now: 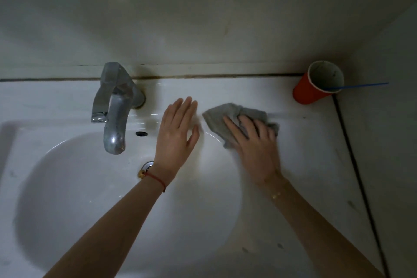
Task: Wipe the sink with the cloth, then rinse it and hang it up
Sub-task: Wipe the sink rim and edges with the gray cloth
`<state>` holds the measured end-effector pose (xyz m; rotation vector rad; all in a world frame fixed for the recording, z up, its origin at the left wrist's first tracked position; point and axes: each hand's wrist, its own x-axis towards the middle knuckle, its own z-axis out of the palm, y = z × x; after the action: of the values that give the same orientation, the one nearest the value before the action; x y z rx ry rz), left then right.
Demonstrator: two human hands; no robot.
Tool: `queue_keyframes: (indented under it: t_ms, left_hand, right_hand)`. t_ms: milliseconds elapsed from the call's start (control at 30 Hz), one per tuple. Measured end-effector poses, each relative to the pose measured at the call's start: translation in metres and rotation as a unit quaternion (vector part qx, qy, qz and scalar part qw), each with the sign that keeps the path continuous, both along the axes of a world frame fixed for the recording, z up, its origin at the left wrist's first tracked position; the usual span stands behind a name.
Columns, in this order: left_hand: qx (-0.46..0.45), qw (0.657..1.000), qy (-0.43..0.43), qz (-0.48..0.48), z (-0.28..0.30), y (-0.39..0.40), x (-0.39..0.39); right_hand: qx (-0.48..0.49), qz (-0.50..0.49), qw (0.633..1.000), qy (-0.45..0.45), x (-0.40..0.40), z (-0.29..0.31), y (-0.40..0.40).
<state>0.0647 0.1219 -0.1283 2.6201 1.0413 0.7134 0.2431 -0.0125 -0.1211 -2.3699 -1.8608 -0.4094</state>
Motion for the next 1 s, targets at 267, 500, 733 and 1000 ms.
queue_keyframes:
  t_ms: [267,500,733,1000]
  left_hand:
    - [0.005,0.999,0.007,-0.041,0.009,-0.017,0.024]
    - [0.018,0.989,0.048,-0.135,0.013,-0.030,0.072]
    - [0.016,0.985,0.063,-0.159,0.009,-0.023,0.070]
    - [0.007,0.985,0.051,-0.162,0.007,-0.025,0.069]
  right_hand:
    - [0.014,-0.256,0.966,0.037,0.033,-0.005,-0.040]
    - [-0.033,-0.080,0.993,0.077,0.011,0.003,-0.102]
    - [0.008,-0.313,0.945,0.093,0.031,0.004,-0.045]
    - [-0.046,-0.128,0.986,0.098,0.007,0.005,-0.123]
